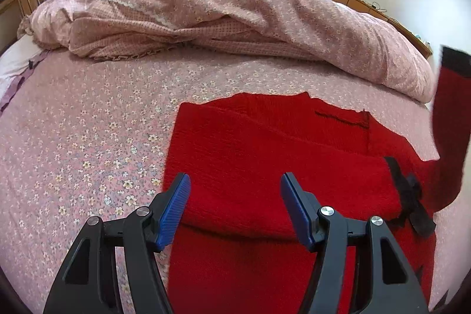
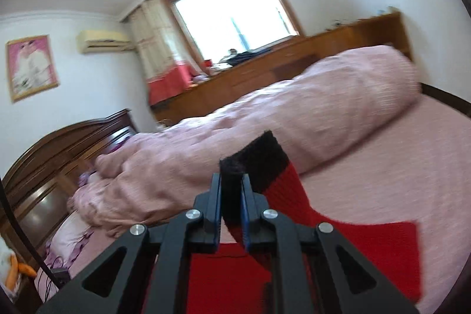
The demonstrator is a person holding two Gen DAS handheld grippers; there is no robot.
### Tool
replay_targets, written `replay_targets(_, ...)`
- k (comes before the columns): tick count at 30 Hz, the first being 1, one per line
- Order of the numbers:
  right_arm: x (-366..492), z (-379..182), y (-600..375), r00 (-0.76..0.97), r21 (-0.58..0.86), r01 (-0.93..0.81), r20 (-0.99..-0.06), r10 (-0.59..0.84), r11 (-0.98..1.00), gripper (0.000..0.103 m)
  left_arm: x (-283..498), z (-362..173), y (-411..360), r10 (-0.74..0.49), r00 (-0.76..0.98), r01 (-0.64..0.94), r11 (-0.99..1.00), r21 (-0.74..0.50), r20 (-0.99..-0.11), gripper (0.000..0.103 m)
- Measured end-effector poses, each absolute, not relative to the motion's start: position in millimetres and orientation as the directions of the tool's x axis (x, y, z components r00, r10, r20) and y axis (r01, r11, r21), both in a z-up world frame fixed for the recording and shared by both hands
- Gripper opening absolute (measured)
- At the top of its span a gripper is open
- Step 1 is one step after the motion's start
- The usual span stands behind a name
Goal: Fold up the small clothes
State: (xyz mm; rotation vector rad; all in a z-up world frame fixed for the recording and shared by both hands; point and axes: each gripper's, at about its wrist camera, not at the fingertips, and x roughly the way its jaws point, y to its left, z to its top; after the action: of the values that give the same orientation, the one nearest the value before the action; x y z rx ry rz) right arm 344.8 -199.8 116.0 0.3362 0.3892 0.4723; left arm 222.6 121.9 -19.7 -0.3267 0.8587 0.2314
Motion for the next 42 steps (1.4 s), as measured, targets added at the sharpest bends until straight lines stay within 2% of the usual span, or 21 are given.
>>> replay_targets(2, 339.3, 91.4, -159.1, 0.786, 0.404, -0.394, -0.318, 0.531, 0.826, 0.011, 225.1, -25.4, 127.7, 0.064, 0.620, -0.331, 0.925, -0.187, -0.782, 0.058)
replay_targets(7, 312.9, 8.6, -85.9, 0.651, 0.347, -0.458, -0.497, 0.574, 0.819, 0.013, 230.0, -34.5, 129.8, 0.040, 0.590, -0.305, 0.936, -0.177, -0.806, 0.058)
replay_targets(8, 310.9, -2.6, -78.7, 0.623, 0.346, -0.468, -0.524, 0.582, 0.813, 0.016, 230.9, -34.5, 128.3, 0.040, 0.589, -0.299, 0.939, -0.172, -0.807, 0.058)
replay_targets(9, 310.2, -12.5, -73.9, 0.584, 0.362, -0.475, -0.552, 0.595, 0.802, 0.025, 231.7, -33.6, 126.4, 0.040, 0.590, -0.293, 0.941, -0.168, -0.807, 0.058)
replay_targets(11, 308.1, -19.0, -76.0, 0.539, 0.396, -0.477, -0.574, 0.617, 0.785, 0.047, 233.0, -30.7, 122.3, 0.033, 0.598, -0.278, 0.946, -0.169, -0.801, 0.058)
replay_targets(12, 303.4, -15.3, -81.7, 0.542, 0.399, -0.483, -0.562, 0.624, 0.779, 0.050, 233.9, -29.3, 119.4, 0.029, 0.603, -0.268, 0.948, -0.169, -0.797, 0.058)
replay_targets(16, 299.3, 19.4, -128.6, 0.604, 0.320, -0.504, -0.534, 0.592, 0.802, 0.052, 239.9, -24.2, 108.4, -0.033, 0.619, -0.218, 0.953, -0.212, -0.785, 0.058)
replay_targets(17, 296.3, 28.3, -145.6, 0.620, 0.283, -0.505, -0.538, 0.571, 0.815, 0.058, 241.5, -23.6, 106.7, -0.062, 0.624, -0.198, 0.952, -0.235, -0.779, 0.058)
replay_targets(18, 295.0, 39.4, -165.9, 0.642, 0.209, -0.508, -0.555, 0.529, 0.836, 0.069, 243.8, -23.7, 103.7, -0.105, 0.624, -0.167, 0.950, -0.263, -0.774, 0.058)
replay_targets(19, 292.9, 43.4, -177.8, 0.656, 0.154, -0.507, -0.569, 0.496, 0.848, 0.073, 246.2, -24.3, 100.5, -0.157, 0.621, -0.133, 0.944, -0.300, -0.768, 0.058)
replay_targets(22, 282.7, 46.7, -219.8, 0.724, -0.093, -0.457, -0.616, 0.310, 0.884, 0.074, 257.7, -26.5, 91.2, -0.270, 0.598, -0.067, 0.921, -0.383, -0.754, 0.058)
replay_targets(24, 280.2, 43.5, -245.1, 0.758, -0.200, -0.406, -0.619, 0.206, 0.892, 0.074, 268.3, -29.7, 91.9, -0.260, 0.604, -0.096, 0.915, -0.393, -0.753, 0.058)
replay_targets(26, 281.6, 35.6, -268.3, 0.771, -0.238, -0.356, -0.621, 0.140, 0.904, 0.074, 278.6, -36.7, 95.2, -0.214, 0.599, -0.150, 0.916, -0.371, -0.771, 0.061)
replay_targets(29, 286.8, 22.0, -294.0, 0.734, -0.220, -0.355, -0.667, 0.126, 0.909, 0.074, 295.0, -60.0, 98.5, -0.192, 0.538, -0.215, 0.910, -0.354, -0.821, 0.061)
replay_targets(31, 290.5, 7.9, -306.3, 0.705, -0.216, -0.368, -0.699, 0.120, 0.904, 0.074, 295.7, -60.6, 96.4, -0.181, 0.556, -0.219, 0.909, -0.354, -0.811, 0.061)
replay_targets(32, 291.7, 2.8, -309.4, 0.702, -0.223, -0.367, -0.704, 0.112, 0.903, 0.073, 294.5, -58.5, 93.5, -0.172, 0.565, -0.211, 0.916, -0.342, -0.807, 0.058)
replay_targets(33, 293.0, -3.1, -315.0, 0.699, -0.231, -0.364, -0.708, 0.101, 0.902, 0.073, 293.2, -55.6, 89.9, -0.166, 0.577, -0.193, 0.924, -0.331, -0.799, 0.037)
replay_targets(34, 292.3, -7.8, -322.6, 0.693, -0.235, -0.360, -0.715, 0.091, 0.903, 0.073, 292.5, -54.1, 86.7, -0.164, 0.579, -0.179, 0.930, -0.321, -0.798, 0.021)
replay_targets(35, 295.2, -11.3, -326.6, 0.683, -0.233, -0.355, -0.726, 0.082, 0.905, 0.071, 292.3, -53.3, 83.1, -0.140, 0.564, -0.188, 0.938, -0.291, -0.814, 0.011)
replay_targets(39, 300.7, -23.5, -339.0, 0.645, -0.197, -0.364, -0.758, 0.094, 0.911, 0.063, 284.3, -47.1, 85.4, -0.151, 0.570, -0.191, 0.932, -0.309, -0.808, 0.007)
replay_targets(42, 294.7, -19.0, -333.6, 0.632, -0.159, -0.425, -0.757, 0.165, 0.891, 0.061, 278.8, -41.0, 91.6, -0.186, 0.566, -0.198, 0.915, -0.351, -0.803, 0.007)
